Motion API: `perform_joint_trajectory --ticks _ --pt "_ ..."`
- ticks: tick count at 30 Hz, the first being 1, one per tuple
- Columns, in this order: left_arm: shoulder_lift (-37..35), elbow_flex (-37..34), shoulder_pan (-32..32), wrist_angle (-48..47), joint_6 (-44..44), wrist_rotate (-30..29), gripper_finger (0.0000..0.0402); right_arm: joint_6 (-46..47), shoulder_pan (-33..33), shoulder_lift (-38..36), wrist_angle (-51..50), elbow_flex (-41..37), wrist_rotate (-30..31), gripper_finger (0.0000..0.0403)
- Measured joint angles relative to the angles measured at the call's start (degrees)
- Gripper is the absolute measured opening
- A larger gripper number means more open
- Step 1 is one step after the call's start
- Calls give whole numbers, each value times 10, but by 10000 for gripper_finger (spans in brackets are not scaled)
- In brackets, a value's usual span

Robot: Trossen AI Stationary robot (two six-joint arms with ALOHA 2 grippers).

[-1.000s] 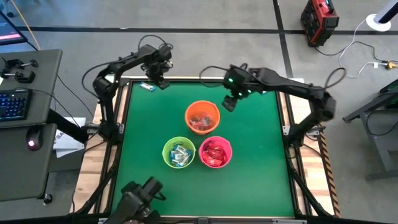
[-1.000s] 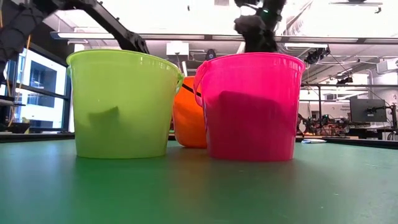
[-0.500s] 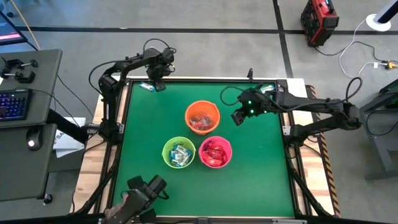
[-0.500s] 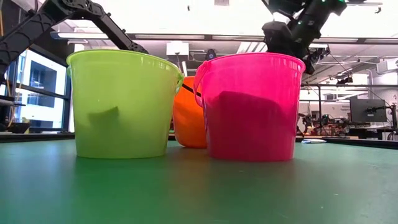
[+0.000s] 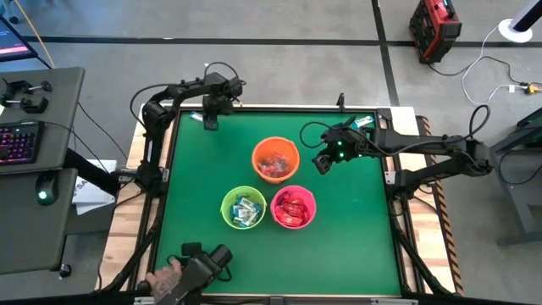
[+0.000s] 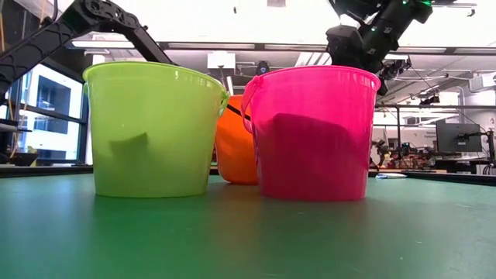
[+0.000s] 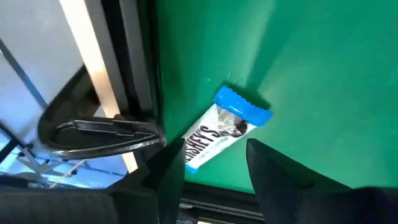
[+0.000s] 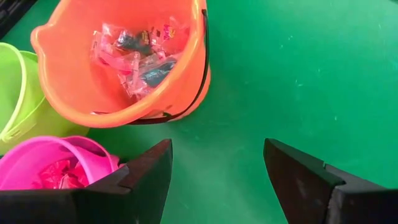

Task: Sort candy by brand, put in halloween buckets
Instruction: Put the white chocolate bar into the green bucket

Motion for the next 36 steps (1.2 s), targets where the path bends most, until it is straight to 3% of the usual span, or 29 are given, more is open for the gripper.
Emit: perform_joint_trajectory --ticks 10,32,36 --pt "6 0 5 9 42 39 161 -18 0 0 0 0 0 245" --pt "47 2 10 -11 60 24 161 -28 0 0 -5 0 0 245" --pt "47 2 7 -11 57 27 143 -29 0 0 -5 0 0 245"
